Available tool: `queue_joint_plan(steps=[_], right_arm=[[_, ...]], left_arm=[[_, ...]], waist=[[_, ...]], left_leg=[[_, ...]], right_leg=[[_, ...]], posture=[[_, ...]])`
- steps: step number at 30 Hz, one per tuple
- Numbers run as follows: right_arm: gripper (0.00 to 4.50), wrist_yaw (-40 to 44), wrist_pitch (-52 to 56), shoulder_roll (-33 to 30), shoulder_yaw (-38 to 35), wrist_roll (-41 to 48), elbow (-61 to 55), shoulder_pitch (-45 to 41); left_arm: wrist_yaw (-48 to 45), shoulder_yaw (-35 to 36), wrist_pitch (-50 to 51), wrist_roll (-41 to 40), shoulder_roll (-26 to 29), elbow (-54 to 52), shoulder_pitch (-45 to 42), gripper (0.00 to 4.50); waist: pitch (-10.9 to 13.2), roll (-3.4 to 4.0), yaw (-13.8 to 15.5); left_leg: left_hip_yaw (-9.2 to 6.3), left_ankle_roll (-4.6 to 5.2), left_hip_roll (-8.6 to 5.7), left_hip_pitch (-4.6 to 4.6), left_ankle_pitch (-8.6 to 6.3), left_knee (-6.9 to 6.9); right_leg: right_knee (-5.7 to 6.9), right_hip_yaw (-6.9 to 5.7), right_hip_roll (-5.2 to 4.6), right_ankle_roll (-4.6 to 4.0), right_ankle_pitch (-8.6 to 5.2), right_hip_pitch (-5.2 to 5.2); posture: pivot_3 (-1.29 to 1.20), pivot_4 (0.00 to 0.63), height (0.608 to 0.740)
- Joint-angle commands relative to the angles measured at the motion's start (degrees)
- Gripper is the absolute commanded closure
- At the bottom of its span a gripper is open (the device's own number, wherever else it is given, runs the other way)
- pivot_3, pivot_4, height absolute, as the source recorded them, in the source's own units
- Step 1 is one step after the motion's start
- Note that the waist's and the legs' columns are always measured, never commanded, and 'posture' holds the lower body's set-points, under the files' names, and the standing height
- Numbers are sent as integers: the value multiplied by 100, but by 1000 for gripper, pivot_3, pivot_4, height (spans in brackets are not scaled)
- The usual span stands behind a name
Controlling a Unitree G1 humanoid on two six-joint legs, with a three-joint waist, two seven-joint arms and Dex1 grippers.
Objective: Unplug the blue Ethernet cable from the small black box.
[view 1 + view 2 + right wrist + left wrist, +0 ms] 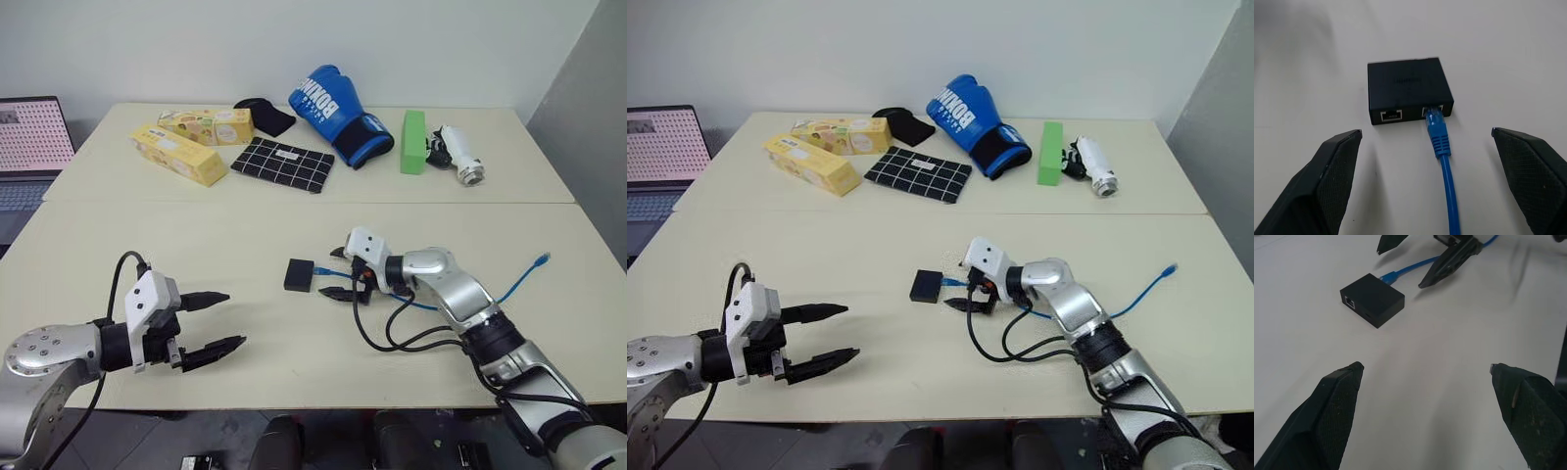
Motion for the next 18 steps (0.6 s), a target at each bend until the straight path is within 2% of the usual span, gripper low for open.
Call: queue_joint_plan(steps=[1,3,18], right_arm=[[286,170,-316,101,14,-201,301,-239],[636,218,-365,157,21,-264,416,-283],[4303,239,-373,435,-18,-595,771,-472]], left_arm=[[21,75,-19,-82,33,-156,-96,0],[44,52,-32,-50,17,-142,-112,0],[86,-165,-132,101,-13,115,-300,0]], waist=[[0,0,-8],[1,1,-19],[0,1,-38]], left_leg=[[0,0,1,0,0,0],[0,0,2,3,0,-1],[-3,0,1,8,0,-1]], right_leg=[[0,-1,1,0,0,0],[2,1,3,0,0,0],[8,1,7,-1,0,0]], posture=[[0,150,740],[0,150,740],[0,150,740]])
